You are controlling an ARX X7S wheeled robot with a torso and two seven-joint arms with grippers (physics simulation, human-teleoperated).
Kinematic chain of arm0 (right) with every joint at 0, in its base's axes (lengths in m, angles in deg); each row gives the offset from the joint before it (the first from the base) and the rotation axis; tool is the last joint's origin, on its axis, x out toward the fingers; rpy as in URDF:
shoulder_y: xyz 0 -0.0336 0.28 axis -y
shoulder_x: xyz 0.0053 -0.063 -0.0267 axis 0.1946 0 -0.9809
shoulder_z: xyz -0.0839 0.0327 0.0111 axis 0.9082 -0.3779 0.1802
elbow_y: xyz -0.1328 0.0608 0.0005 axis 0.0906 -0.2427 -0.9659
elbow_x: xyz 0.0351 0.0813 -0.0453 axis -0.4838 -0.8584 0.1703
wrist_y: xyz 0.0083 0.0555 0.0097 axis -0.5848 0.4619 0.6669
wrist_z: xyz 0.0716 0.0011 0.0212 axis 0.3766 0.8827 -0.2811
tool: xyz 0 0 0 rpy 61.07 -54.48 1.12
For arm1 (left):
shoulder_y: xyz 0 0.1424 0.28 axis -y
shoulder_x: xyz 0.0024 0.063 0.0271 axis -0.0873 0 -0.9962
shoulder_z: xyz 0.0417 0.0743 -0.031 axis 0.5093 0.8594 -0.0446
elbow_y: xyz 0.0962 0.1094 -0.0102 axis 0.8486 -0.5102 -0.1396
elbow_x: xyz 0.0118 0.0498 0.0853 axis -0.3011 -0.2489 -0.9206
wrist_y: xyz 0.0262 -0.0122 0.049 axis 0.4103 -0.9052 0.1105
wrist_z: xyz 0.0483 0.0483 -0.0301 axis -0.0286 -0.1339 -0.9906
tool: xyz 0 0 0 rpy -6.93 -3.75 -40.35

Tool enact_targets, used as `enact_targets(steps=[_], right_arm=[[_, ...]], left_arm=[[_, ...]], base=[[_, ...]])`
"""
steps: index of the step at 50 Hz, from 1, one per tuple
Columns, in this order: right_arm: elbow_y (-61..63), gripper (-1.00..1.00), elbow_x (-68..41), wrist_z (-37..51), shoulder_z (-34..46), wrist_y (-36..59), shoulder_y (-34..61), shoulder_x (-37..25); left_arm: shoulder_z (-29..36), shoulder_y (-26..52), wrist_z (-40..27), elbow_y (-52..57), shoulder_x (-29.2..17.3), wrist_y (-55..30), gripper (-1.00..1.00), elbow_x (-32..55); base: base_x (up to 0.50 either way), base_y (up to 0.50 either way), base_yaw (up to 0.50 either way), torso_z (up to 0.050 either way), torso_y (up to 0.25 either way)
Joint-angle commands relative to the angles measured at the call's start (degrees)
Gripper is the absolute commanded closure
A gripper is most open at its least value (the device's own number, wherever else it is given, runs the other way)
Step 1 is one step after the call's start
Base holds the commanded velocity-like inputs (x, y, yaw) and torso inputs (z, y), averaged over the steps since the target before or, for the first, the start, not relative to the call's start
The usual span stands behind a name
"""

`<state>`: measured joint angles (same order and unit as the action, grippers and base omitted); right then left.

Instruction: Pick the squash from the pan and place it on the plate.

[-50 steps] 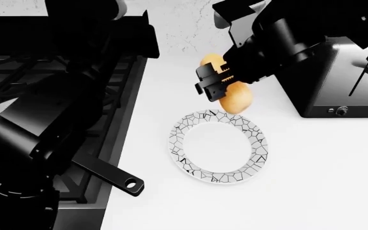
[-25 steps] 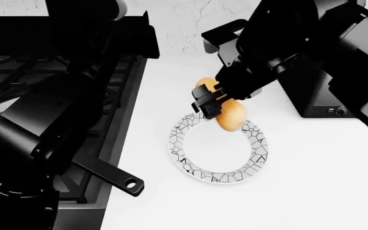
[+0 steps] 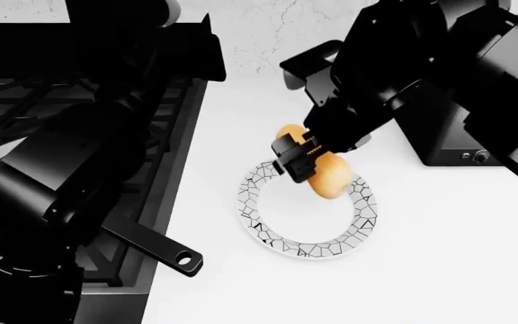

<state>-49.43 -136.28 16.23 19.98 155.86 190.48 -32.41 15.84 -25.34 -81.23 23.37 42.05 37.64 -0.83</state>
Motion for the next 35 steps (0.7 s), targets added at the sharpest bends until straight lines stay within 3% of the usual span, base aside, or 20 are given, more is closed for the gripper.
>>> enact_targets(steps=[1,35], right_arm=[[0.65,1.0,1.66,-1.06,0.36,0.75,0.48,0.16],[-3.81,1.0,7.69,-11.04,4.98,0.54,-0.95,4.1]], left_arm=[[0.08,0.19,-0.2,0.26,-0.04,0.03,-1.0,0.24],[0.36,-0.16,-0.45,0.1,-0.42,0.5,-1.0,0.74]], base=[[0.0,0.0,0.0,0.0,0.0],[0.0,0.0,0.0,0.0,0.0]])
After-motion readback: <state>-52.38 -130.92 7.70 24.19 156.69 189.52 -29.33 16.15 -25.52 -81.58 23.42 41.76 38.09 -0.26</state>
